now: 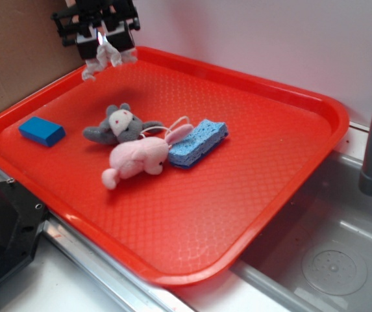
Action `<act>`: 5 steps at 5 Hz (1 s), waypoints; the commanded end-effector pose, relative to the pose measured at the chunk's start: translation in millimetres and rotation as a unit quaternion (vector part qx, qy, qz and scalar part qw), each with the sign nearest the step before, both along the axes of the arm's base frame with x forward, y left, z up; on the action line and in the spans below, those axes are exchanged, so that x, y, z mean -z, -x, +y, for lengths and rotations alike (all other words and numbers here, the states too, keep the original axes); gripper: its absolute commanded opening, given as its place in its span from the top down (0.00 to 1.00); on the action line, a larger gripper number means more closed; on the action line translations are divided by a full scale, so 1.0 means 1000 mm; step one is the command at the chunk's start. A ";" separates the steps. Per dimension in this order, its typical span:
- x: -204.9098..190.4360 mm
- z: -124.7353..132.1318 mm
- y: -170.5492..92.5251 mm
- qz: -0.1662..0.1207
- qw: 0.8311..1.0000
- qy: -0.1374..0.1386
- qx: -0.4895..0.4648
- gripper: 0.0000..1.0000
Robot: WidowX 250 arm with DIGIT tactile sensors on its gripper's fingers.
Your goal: Grab the white paper.
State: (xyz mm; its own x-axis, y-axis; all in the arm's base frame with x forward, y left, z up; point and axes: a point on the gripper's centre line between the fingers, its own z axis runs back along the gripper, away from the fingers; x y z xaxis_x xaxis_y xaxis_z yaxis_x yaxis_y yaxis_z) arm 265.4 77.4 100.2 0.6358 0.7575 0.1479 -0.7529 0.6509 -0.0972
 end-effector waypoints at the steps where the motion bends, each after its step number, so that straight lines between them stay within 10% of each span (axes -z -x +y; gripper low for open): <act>1: -0.066 -0.035 0.036 0.003 0.967 0.022 0.255 1.00; 3: -0.083 -0.050 0.065 0.001 0.948 0.025 0.318 1.00; 5: -0.073 -0.042 0.055 0.025 0.963 0.027 0.268 1.00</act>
